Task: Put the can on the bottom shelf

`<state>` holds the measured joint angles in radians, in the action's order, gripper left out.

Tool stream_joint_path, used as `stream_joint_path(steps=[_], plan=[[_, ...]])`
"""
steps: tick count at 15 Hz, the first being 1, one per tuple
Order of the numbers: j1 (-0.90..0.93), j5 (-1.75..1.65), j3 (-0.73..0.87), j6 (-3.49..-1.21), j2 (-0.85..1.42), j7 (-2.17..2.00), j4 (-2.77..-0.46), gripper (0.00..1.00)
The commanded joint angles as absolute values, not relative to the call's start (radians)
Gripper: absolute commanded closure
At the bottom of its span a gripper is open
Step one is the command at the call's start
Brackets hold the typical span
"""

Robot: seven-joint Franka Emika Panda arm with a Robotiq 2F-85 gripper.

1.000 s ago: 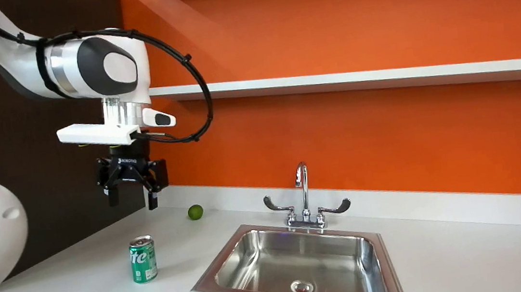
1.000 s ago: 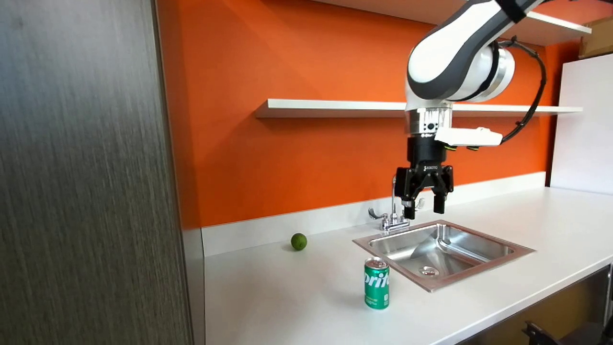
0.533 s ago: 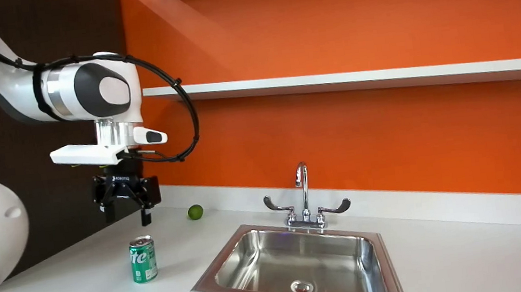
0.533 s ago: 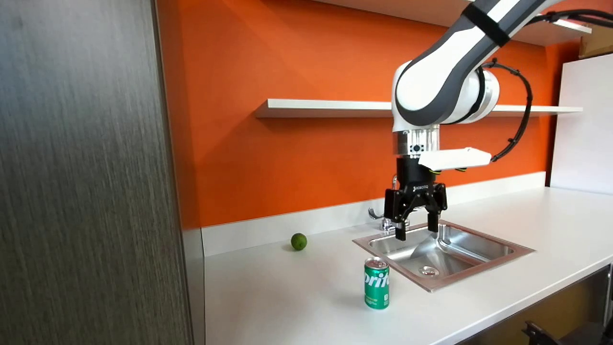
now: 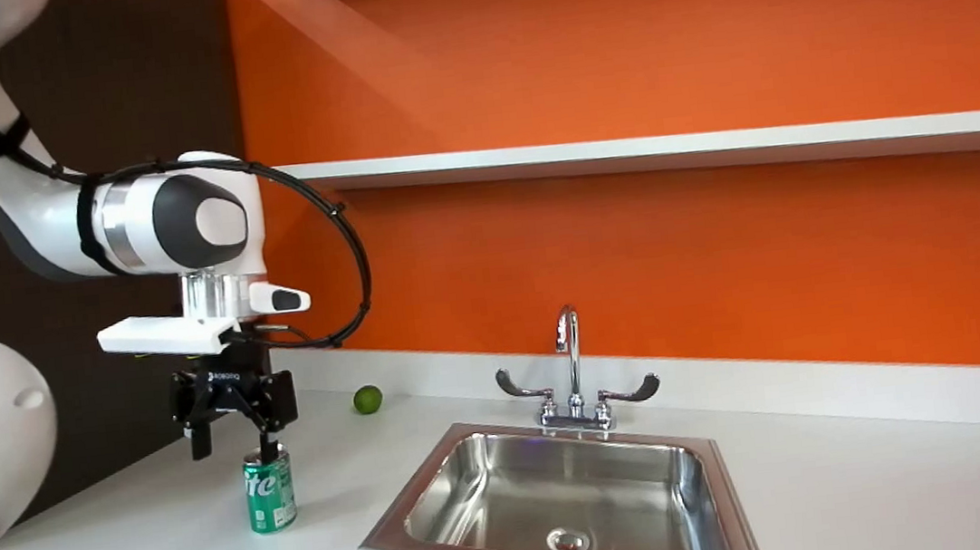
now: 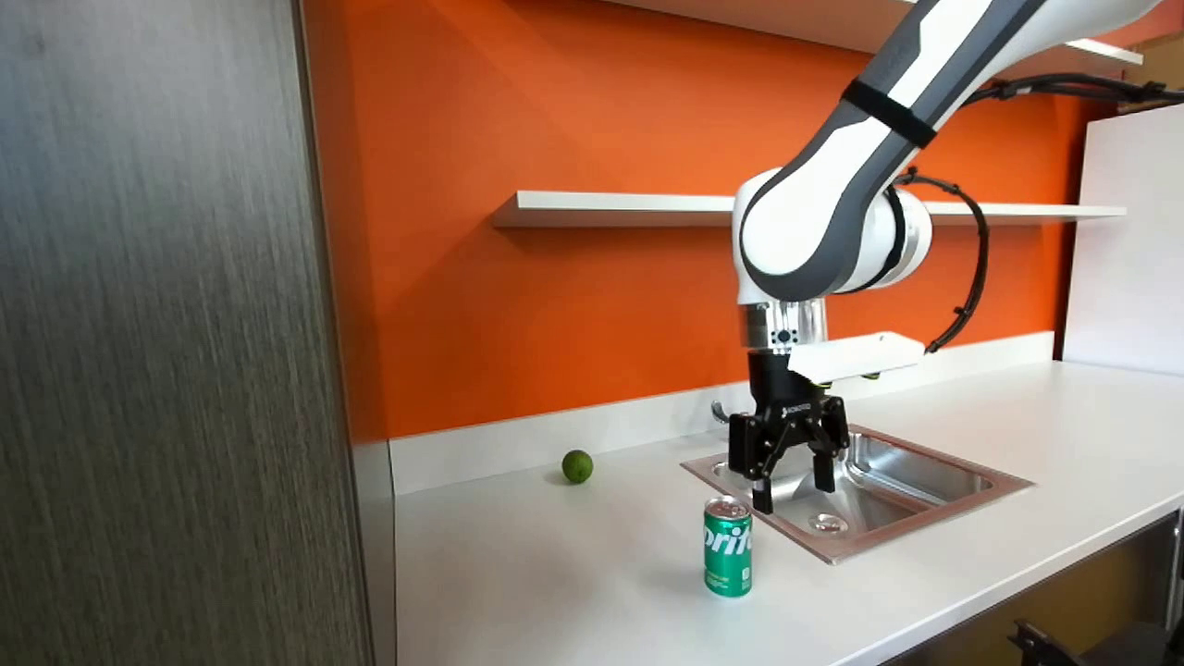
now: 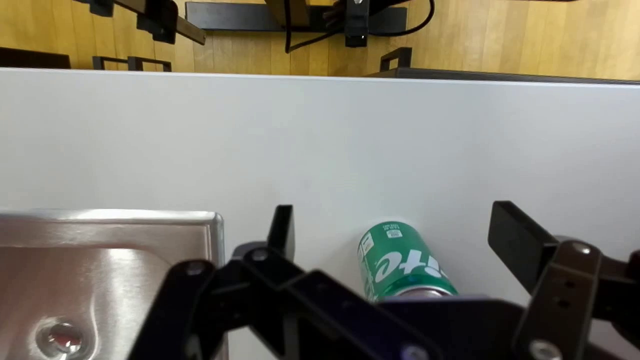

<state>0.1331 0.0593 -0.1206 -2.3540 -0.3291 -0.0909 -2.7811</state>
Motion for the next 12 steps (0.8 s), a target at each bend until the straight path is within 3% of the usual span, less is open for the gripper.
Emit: stream_joint_path(steps=[1, 12], plan=[[0.144, 0.067, -0.138, -2.391, -0.248, -0.104, -2.781, 0.0], [0.19, 0.223, -0.121, -2.487, -0.103, 0.062, -2.78, 0.0]])
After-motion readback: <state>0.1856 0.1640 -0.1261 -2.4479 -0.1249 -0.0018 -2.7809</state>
